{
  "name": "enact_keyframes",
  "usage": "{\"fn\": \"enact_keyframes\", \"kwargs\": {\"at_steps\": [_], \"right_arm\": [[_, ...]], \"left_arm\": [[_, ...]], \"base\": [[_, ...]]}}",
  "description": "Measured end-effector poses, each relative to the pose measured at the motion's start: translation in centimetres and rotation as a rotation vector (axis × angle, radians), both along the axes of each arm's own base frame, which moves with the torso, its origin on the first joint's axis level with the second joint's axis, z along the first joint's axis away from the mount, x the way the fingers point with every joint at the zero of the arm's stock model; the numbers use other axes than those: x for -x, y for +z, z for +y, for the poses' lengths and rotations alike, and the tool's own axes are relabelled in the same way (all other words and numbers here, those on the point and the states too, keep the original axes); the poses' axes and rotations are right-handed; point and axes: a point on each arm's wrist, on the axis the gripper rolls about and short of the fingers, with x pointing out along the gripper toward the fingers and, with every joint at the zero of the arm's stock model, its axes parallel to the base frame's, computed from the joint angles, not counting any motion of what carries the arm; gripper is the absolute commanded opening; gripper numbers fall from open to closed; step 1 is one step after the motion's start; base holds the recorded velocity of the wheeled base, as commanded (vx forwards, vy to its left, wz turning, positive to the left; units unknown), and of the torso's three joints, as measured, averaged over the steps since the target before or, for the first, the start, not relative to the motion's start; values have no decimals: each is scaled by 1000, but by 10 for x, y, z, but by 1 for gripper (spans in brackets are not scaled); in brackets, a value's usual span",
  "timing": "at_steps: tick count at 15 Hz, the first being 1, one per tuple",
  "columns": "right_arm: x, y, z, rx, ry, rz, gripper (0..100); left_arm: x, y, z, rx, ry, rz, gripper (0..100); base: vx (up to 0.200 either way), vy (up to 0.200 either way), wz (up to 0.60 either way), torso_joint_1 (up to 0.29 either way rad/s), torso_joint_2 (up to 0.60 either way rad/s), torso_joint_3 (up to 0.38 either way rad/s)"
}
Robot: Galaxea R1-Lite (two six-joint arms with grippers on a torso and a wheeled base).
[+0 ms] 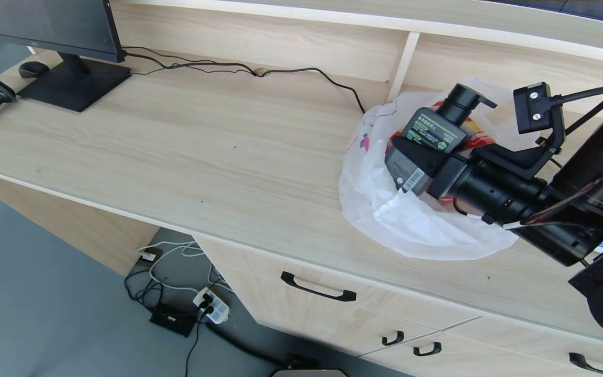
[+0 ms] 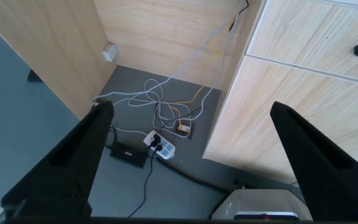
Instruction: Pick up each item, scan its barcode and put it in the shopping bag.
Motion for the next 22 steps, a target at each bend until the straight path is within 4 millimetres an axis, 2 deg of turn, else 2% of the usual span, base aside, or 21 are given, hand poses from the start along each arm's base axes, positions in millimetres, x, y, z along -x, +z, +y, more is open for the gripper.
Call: {"fn": "enact_keyframes", "kwargs": {"at_steps": [4, 9, 17, 18, 22], "right_arm": [[-11, 17, -8, -29, -40, -57, 0], [-20, -1, -24, 91, -102, -72, 0], [-34, -16, -27, 149, -103, -57, 0], [-35, -17, -29, 149, -109, -53, 100], [-36, -17, -32, 146, -117, -52, 100]], "left_arm": [[0, 0, 0, 0, 1, 1, 100], [0, 0, 0, -3, 1, 0, 100], [0, 0, 0, -6, 1, -1, 100], [0, 0, 0, -6, 1, -2, 100], [0, 0, 0, -7, 0, -2, 100]], "base": [[0, 0, 0, 0, 0, 0], [0, 0, 0, 0, 0, 0], [0, 0, 0, 0, 0, 0], [0, 0, 0, 0, 0, 0], [0, 0, 0, 0, 0, 0]]}}
